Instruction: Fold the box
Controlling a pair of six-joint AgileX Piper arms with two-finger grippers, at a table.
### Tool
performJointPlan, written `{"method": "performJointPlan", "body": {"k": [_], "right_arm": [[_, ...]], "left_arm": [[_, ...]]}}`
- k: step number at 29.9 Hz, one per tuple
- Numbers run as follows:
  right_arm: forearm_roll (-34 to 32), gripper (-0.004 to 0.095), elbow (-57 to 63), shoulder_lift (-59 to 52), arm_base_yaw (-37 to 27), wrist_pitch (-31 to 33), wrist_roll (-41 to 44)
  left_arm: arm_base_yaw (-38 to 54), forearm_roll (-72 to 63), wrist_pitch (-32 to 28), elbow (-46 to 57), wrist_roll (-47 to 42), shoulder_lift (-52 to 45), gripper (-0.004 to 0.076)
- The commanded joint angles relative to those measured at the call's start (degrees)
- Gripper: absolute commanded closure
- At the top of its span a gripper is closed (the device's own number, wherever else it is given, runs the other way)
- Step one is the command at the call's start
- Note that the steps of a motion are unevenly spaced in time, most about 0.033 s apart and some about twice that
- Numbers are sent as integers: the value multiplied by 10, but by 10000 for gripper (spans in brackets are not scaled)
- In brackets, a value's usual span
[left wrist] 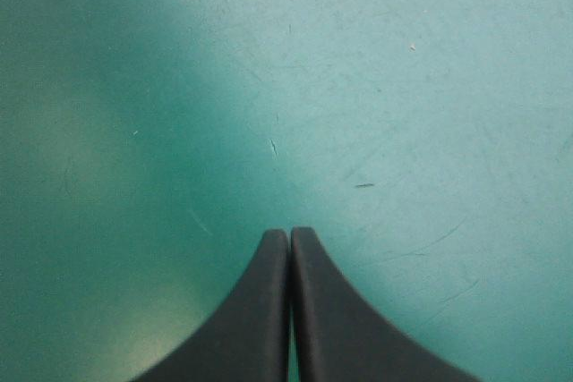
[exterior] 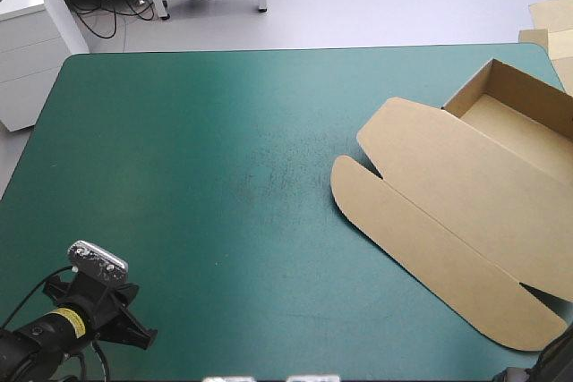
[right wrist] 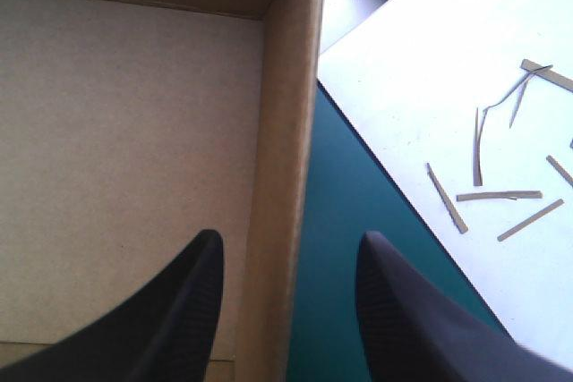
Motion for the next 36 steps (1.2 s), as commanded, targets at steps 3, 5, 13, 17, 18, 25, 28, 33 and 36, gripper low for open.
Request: {"method": "performJointPlan", "body": {"k": [3,5,13,17,18,25,28,33,36], "right_arm": [[-20,441,-15,-68,-2,9,-5],[-20,441,-15,-85,-2,9,-6],[91,799,19,-182,-2,9,-88],[121,908,69,-254,-2,9,-105],[126,909,86,-274,-2,9,-108],[123,909,233,-426,48,-6,-108],[123,909,307,-508,116,-11,-112],[124,909,425,-645,229,8,-124],[124,909,489,-732,259,3,-117]], "left_arm": [[-3,-18,-4,-26,-3,0,734],[-3,-36,19,-26,4,0,734],[-3,-66,34,-26,43,-39,734],[-3,-63,32,-26,42,-68,734],[-3,-62,23,-23,37,-77,734],[-3,-60,0,-8,12,-103,734],[-3,-60,0,-8,12,-106,734],[-3,-62,1,-8,12,-106,734],[-3,-64,2,-8,12,-106,734]]}}
